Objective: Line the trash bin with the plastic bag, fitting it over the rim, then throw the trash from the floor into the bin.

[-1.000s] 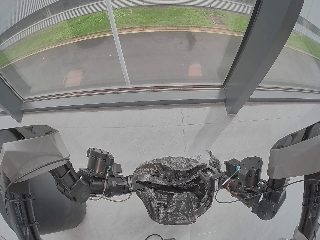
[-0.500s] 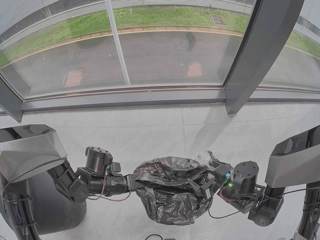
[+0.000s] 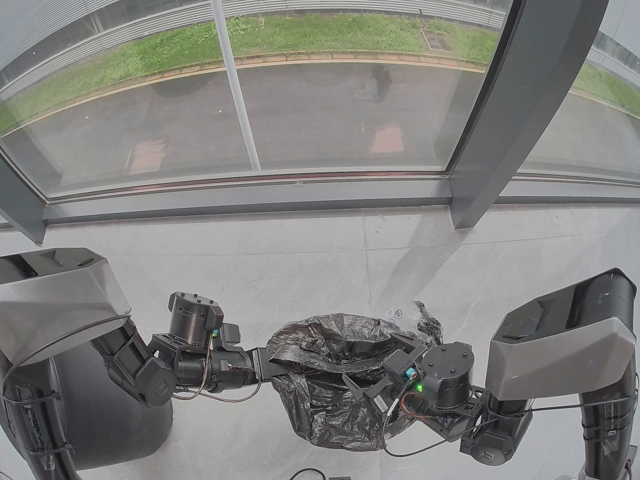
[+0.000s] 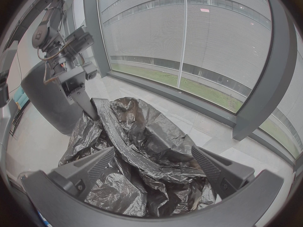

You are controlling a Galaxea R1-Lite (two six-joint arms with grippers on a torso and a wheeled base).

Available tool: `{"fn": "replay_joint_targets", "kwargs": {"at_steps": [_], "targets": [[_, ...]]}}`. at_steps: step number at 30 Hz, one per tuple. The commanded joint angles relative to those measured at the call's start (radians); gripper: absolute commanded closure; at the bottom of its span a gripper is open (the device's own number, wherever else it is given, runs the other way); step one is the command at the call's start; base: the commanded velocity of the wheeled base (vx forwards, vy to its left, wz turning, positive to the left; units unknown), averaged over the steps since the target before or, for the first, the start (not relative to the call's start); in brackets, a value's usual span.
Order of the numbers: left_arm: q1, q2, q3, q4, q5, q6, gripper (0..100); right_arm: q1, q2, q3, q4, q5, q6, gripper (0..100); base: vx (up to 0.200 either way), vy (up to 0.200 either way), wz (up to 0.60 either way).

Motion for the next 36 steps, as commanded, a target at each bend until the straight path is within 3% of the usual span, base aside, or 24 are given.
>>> {"fn": "replay_joint_targets", "kwargs": {"at_steps": [1, 9, 21, 31, 36], "targets": [[0.000, -0.005, -0.001, 0.000, 0.000, 0.000, 100, 0.014, 0.051, -0.024, -0.018, -0.004, -0.006, 0, 0.000, 0.000, 0.00], [0.000, -0.004, -0.004, 0.000, 0.000, 0.000, 100, 0.014, 0.089, -0.070, -0.018, -0.033, -0.034, 0, 0.000, 0.000, 0.00], [-0.003, -0.004, -0.006, 0.000, 0.000, 0.000, 100, 0.008, 0.132, -0.179, -0.018, -0.146, -0.092, 0, 0.000, 0.000, 0.00], [-0.002, -0.005, -0.004, 0.000, 0.000, -0.002, 100, -0.007, 0.072, -0.167, -0.018, -0.169, -0.086, 0, 0.000, 0.000, 0.00], [-0.002, -0.005, -0.006, 0.000, 0.001, -0.002, 100, 0.031, 0.081, -0.095, -0.018, -0.169, -0.071, 0, 0.000, 0.000, 0.00]]}}
